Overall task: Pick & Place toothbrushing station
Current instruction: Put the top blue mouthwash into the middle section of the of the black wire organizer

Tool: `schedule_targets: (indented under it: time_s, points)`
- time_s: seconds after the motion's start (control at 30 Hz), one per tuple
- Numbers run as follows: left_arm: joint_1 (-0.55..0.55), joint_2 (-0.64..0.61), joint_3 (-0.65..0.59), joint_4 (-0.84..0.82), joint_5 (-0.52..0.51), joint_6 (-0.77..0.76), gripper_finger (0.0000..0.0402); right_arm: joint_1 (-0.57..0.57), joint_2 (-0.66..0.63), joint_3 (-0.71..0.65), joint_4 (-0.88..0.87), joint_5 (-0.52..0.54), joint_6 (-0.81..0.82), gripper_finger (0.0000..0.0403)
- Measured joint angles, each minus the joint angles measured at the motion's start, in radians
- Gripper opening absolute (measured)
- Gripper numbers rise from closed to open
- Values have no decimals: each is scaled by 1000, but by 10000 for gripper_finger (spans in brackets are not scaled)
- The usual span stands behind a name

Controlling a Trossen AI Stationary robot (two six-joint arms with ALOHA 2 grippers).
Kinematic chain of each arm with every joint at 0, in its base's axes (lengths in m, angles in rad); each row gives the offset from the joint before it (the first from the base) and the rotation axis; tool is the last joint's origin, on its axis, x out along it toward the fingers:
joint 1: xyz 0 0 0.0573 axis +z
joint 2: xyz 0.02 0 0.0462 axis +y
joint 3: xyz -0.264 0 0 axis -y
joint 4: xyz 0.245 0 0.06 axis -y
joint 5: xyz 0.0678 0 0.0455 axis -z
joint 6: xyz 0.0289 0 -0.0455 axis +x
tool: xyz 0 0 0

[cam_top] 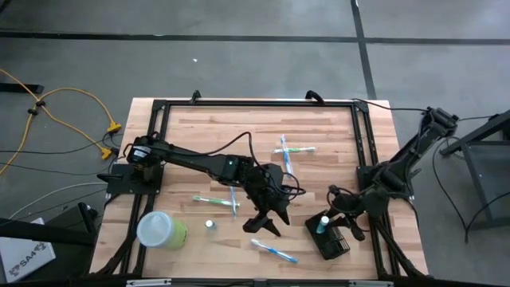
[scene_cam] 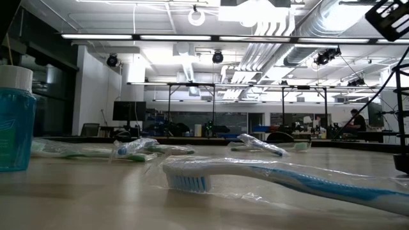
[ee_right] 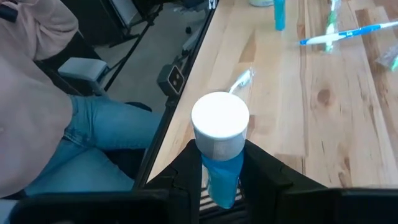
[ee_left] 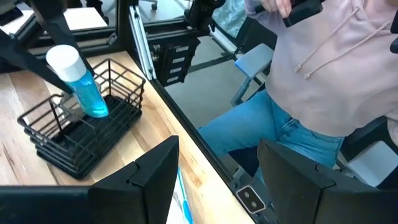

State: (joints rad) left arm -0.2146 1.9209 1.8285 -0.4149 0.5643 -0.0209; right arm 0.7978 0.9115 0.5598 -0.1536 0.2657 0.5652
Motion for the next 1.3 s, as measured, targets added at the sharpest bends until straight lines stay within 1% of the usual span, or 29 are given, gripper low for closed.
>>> schedule_targets:
  time_s: [0.2, 0.57, 0.73, 1.3]
  points:
    - [0, 0, 0, 4, -20, -1, 214, 69, 0, 0, -21, 51, 19, 77]
    - [0, 0, 0, 5, -20, -3, 214, 163, 3, 0, -52, 162, 32, 77]
    - [0, 0, 0, 5, -20, -5, 214, 180, 21, 0, -77, 201, 70, 79]
    - [0, 0, 0, 5, -20, -3, 214, 186, 145, 0, -66, 235, 120, 78]
